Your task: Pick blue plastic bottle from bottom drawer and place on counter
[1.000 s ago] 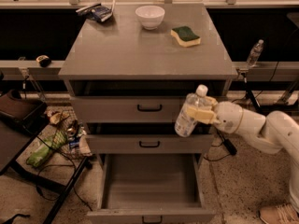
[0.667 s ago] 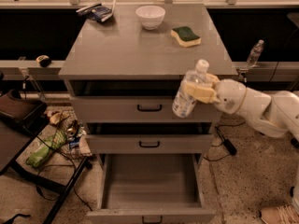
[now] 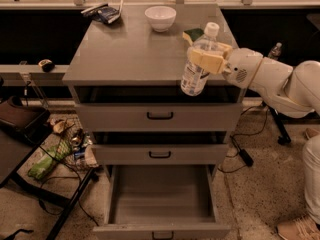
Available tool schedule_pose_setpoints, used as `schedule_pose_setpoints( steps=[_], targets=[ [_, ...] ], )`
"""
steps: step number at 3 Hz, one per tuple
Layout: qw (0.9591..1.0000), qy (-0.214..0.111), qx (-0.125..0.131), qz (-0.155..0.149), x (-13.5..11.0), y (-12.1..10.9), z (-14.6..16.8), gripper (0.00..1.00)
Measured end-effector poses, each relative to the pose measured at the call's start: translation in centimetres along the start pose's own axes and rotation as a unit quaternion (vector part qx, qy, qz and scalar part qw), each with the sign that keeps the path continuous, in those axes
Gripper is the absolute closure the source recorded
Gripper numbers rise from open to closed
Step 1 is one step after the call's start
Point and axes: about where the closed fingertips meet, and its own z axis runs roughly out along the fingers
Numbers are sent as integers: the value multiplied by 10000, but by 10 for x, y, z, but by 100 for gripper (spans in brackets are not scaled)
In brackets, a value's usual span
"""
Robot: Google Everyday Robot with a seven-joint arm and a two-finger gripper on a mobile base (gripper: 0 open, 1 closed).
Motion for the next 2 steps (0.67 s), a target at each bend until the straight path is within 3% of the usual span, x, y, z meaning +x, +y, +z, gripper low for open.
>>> schedule_pose_setpoints(
  steps=[1, 2],
  targets=[
    [9998, 101, 150, -30, -20, -6, 52, 100],
    [9996, 199, 191, -87, -24, -9, 111, 100]
  ],
)
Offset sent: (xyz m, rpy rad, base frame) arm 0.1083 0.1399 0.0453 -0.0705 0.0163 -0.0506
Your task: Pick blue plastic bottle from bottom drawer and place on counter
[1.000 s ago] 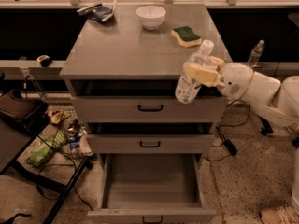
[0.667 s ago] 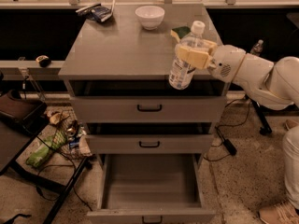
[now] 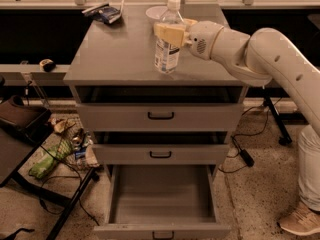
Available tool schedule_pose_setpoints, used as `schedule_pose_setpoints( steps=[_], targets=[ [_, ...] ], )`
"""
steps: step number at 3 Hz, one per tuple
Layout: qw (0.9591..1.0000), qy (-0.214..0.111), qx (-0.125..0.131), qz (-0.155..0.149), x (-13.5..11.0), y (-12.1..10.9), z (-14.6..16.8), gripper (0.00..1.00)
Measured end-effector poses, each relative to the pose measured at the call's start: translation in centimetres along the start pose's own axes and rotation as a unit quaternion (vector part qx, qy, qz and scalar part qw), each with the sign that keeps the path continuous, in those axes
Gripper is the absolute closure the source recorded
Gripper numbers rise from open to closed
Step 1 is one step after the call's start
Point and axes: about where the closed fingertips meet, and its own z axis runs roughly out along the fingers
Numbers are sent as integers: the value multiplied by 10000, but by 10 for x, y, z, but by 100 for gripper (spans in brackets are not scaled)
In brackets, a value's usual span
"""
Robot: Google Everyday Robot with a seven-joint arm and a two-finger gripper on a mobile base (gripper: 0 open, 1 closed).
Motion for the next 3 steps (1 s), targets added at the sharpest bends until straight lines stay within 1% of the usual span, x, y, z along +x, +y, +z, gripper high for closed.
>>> schedule_pose_setpoints(
  steps=[1, 2, 3],
  targets=[
    [9999, 80, -30, -71, 2, 2, 45, 100],
    [9996, 185, -122, -153, 9, 7, 80, 100],
    [9989, 344, -261, -198, 24, 12, 114, 100]
  ],
)
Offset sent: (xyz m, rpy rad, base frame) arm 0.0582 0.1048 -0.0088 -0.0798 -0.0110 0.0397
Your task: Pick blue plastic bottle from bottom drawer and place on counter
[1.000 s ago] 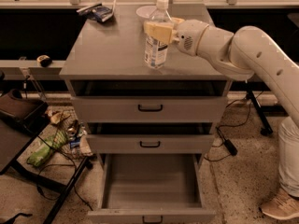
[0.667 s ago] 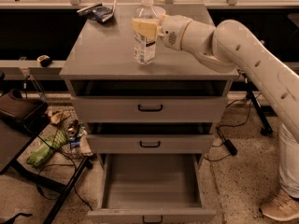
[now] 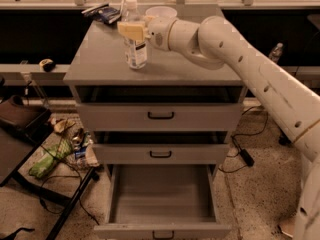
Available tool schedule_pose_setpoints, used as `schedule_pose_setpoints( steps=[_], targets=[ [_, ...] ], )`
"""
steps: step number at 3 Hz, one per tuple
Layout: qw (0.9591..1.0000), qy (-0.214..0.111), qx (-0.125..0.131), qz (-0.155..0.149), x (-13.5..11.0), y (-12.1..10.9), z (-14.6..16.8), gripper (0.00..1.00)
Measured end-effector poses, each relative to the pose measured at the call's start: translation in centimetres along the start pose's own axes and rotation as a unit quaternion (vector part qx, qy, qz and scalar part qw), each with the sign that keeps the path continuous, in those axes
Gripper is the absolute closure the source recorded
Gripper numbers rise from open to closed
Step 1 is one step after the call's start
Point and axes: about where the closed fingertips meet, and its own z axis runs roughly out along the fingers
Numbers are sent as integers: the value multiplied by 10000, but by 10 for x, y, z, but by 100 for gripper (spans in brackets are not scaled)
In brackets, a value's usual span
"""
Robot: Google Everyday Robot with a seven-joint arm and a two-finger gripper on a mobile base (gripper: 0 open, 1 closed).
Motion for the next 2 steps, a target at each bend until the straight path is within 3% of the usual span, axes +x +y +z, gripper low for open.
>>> schedule_pose_setpoints(
  steps=[1, 2],
  targets=[
    [9998, 171, -133, 5, 13, 3, 34, 100],
    [9997, 199, -132, 15, 16, 2, 40, 100]
  ],
)
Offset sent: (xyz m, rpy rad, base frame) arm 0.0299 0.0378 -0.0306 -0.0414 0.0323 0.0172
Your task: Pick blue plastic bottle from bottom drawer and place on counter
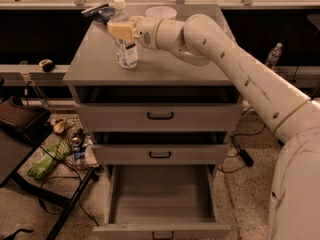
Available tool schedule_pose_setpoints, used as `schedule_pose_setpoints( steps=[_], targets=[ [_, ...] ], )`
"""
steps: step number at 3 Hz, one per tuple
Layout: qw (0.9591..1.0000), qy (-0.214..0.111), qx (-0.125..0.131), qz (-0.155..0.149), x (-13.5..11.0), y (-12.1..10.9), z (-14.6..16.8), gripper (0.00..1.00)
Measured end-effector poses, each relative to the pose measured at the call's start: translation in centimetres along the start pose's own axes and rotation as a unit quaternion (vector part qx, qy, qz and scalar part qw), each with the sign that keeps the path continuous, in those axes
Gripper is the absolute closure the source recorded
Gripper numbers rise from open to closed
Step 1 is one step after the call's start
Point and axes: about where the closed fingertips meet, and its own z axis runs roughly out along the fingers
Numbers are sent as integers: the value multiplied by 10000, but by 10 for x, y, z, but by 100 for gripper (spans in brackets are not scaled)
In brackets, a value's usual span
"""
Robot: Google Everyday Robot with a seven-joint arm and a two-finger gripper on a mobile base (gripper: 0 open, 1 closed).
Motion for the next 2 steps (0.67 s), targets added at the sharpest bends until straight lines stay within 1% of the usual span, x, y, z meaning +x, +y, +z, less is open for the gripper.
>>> schedule_pose_setpoints(
  steps=[1, 2],
  targets=[
    [10000, 0, 0, 0, 0, 0, 0, 81],
    [10000, 0, 0, 0, 0, 0, 0, 50]
  ],
)
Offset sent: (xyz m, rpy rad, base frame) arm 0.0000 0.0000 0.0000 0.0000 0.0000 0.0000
